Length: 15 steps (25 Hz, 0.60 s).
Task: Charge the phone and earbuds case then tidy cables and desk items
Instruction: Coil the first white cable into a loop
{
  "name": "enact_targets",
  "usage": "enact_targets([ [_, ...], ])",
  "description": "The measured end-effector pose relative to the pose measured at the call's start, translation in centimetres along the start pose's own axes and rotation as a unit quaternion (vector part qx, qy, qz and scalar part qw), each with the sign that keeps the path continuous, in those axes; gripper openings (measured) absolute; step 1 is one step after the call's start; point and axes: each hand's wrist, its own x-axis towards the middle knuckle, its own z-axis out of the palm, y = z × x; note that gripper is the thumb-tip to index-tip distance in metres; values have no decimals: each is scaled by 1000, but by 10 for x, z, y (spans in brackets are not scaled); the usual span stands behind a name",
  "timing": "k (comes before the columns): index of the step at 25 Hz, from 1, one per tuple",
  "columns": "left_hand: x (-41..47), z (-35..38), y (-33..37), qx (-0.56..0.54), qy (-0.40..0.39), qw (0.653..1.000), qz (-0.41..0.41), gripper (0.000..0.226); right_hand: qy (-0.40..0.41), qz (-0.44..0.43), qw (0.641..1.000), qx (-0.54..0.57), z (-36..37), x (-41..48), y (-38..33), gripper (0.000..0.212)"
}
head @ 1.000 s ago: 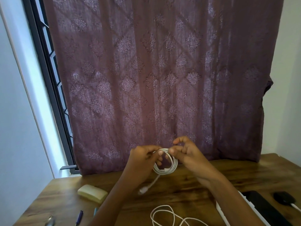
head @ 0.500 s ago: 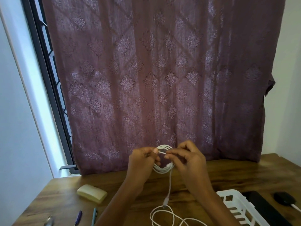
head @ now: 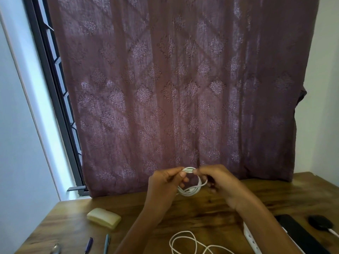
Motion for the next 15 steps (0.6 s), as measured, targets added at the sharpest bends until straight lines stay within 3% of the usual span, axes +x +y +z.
enact_targets([
  [4, -3, -1, 4, 97, 45, 989, 99, 25, 35, -88, 994, -58, -1, -4, 2, 28],
  [8, 0, -2, -2, 134, 65, 982, 115, 16, 65, -144, 986, -48, -3, -4, 2, 30],
  [11, -1, -2, -2, 84, 58, 992, 70, 18, 108, -194, 962, -156, -9, 0, 3, 17],
  [15, -3, -5, 2, -89, -2, 993, -76, 24, 100, -220, 948, -205, -12, -2, 9, 11],
])
